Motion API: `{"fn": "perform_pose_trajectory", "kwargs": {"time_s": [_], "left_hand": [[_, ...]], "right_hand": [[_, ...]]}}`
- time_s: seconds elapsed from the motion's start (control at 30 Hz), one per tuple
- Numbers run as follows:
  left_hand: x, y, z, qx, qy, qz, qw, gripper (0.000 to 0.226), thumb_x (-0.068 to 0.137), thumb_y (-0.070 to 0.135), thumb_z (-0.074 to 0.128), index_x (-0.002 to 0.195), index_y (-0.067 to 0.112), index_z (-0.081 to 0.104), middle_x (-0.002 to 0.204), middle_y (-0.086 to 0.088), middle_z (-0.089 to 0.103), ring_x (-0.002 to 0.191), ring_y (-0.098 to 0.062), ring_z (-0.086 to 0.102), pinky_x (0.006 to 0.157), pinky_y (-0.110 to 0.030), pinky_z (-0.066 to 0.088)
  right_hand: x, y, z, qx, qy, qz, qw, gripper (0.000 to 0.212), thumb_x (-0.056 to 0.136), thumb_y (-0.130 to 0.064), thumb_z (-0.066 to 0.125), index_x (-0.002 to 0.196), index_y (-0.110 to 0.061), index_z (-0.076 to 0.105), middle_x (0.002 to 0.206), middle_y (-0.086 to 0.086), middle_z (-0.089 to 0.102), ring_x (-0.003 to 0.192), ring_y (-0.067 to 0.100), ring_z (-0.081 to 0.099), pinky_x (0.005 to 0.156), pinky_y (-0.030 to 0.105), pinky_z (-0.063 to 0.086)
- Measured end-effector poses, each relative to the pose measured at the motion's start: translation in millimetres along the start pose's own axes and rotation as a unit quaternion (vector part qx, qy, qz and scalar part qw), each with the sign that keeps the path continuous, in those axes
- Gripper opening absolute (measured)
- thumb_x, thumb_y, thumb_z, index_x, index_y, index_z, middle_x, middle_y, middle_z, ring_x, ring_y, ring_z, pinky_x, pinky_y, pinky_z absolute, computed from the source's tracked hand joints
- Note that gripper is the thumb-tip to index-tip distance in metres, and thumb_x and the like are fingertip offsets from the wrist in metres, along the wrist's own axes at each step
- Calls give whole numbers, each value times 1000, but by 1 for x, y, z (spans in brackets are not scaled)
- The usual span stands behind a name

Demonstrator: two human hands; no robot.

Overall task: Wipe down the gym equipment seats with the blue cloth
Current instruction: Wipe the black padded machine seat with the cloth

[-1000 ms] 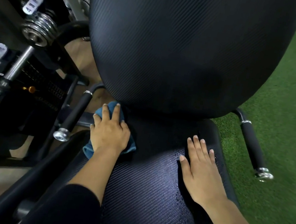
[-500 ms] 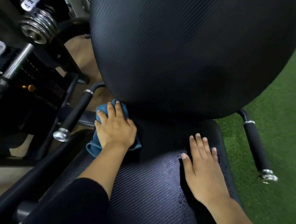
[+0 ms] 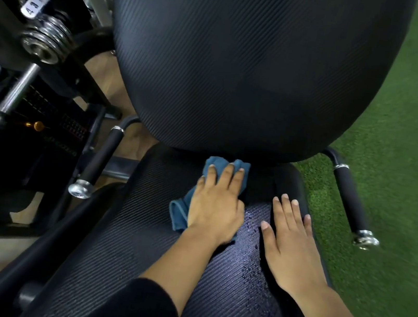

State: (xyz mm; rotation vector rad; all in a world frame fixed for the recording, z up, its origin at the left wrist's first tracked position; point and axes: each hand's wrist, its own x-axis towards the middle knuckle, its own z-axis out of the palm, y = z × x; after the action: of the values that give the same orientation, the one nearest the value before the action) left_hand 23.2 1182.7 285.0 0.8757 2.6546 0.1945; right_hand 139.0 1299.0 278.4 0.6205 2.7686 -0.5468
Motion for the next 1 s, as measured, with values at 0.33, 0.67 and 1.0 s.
{"fn": "perform_pose_trajectory", "kwargs": {"time_s": [0.33,0.67,1.0], "left_hand": [[-6,-94,-7,7,50,-72,996,60,87,29,32,147,19,34,155,-8,26,137,-40,28,112,-49,28],[-16,-11,1,-7,23,-71,997,61,91,30,31,151,19,20,158,-6,17,141,-38,18,114,-45,22],[-50,-36,-27,-210,57,-30,976,57,90,38,29,147,31,32,157,3,22,144,-21,19,116,-30,14]], "right_hand": [[-12,3,-9,21,0,7,1000,60,101,-41,22,153,-17,4,160,-2,-6,142,7,-16,116,30,-12],[-23,8,-5,19,-15,11,1000,60,102,-42,18,153,-18,-1,159,-4,-11,140,6,-22,115,29,-15],[-19,-24,-10,56,-6,23,998,60,102,-40,21,153,-16,0,160,-1,-10,143,9,-18,115,28,-15]]}}
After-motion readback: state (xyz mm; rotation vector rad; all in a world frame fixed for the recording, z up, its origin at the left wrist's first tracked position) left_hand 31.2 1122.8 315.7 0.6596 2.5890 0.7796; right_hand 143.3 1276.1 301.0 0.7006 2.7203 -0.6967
